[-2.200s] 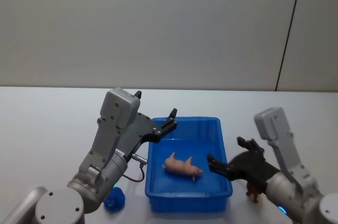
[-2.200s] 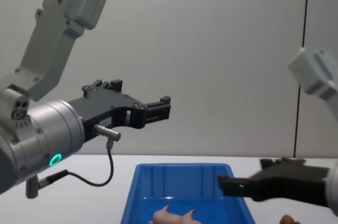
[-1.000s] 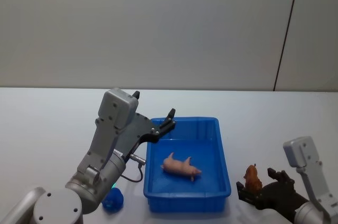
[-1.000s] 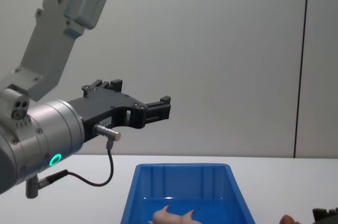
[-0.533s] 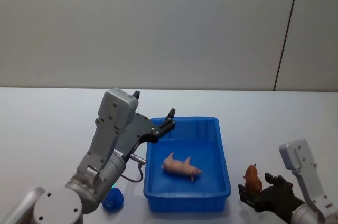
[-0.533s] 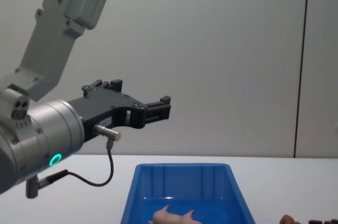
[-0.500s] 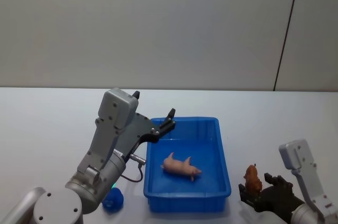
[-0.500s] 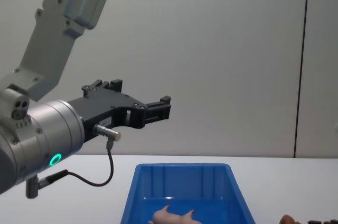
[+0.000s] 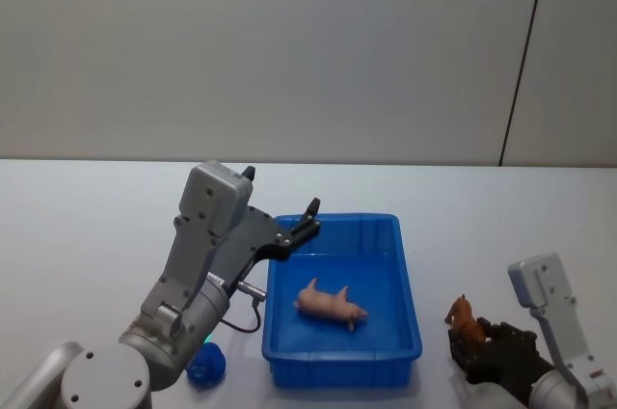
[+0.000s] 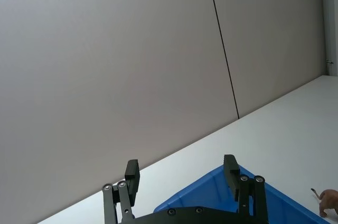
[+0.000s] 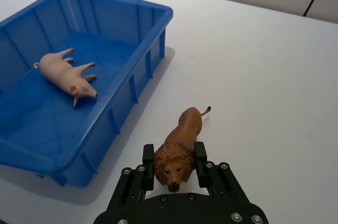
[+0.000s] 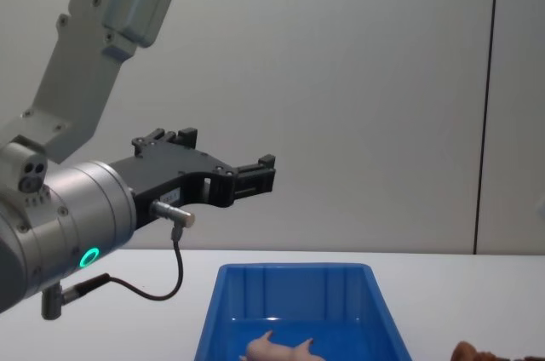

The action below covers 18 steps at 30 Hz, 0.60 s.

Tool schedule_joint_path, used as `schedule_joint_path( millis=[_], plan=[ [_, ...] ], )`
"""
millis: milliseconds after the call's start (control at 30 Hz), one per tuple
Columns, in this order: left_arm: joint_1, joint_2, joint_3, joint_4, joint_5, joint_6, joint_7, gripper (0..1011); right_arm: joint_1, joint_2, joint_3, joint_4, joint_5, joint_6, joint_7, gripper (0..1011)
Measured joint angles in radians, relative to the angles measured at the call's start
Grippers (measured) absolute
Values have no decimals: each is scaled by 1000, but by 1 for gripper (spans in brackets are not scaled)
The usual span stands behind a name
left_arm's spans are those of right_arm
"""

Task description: Pick up the two dolls from the table and place them into the box.

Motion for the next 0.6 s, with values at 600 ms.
schedule_joint_path(
  millis=[600],
  plan=[
    [0,0,0,0,0,0,0,1001,-3,3,4,-81,-35,-97,1,424]
  ],
)
